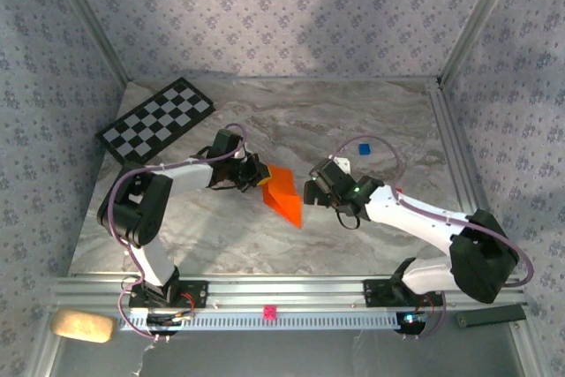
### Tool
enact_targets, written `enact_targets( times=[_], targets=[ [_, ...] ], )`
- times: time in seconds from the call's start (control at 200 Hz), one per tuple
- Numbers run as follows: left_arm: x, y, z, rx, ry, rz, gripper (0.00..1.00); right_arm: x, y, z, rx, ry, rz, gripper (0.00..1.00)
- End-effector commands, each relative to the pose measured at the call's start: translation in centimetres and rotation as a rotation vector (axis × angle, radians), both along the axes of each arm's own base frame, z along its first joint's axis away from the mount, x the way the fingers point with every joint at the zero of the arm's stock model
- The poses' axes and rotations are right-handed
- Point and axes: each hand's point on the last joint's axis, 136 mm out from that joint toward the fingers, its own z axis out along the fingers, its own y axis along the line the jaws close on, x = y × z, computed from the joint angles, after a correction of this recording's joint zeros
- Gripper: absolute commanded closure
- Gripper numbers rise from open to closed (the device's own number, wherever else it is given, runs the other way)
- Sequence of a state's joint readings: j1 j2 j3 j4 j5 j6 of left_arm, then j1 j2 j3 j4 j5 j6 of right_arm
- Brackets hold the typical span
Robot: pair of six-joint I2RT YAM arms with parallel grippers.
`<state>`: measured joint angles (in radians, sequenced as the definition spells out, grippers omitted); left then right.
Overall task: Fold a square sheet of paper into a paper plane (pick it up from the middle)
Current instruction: Fourth fold the wing at the center of the table.
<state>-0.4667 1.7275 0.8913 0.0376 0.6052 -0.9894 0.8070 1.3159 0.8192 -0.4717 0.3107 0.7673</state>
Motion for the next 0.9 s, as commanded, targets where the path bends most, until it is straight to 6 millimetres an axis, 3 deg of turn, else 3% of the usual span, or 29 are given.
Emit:
enact_targets(
  times=[0.0, 0.11, 0.275, 0.42, 0.53, 0.615, 0.895],
  targets=[
    [-0.2, -0.1, 1.0, -0.010, -0.018, -0.002, 1.00, 0.9, -0.8, 2.5, -0.084, -0.129, -0.013, 0.05],
    [-0.2, 0.0, 1.0, -0.007, -0.014, 0.005, 1.00, 1.1, 0.2, 3.6, -0.106, -0.256, 0.056, 0.09],
    [-0.2, 0.2, 1.5, -0.018, -0.014, 0.027, 1.00, -0.3, 3.4, 3.0, -0.126, -0.342, 0.323, 0.11],
    [-0.3, 0.2, 2.0, -0.033, -0.010, 0.054, 1.00, -2.1, 6.9, 2.0, -0.069, -0.330, 0.552, 0.27],
    [-0.2, 0.5, 2.1, -0.034, -0.005, 0.090, 1.00, -2.7, 8.3, 1.1, -0.085, -0.336, 0.614, 0.34],
    [-0.2, 0.7, 2.2, -0.033, -0.007, 0.115, 1.00, -2.6, 8.7, 0.2, -0.108, -0.349, 0.592, 0.45],
    [-0.1, 0.7, 2.3, -0.039, -0.001, 0.151, 1.00, -3.3, 11.3, -1.9, -0.206, -0.402, 0.698, 0.51]
  ],
)
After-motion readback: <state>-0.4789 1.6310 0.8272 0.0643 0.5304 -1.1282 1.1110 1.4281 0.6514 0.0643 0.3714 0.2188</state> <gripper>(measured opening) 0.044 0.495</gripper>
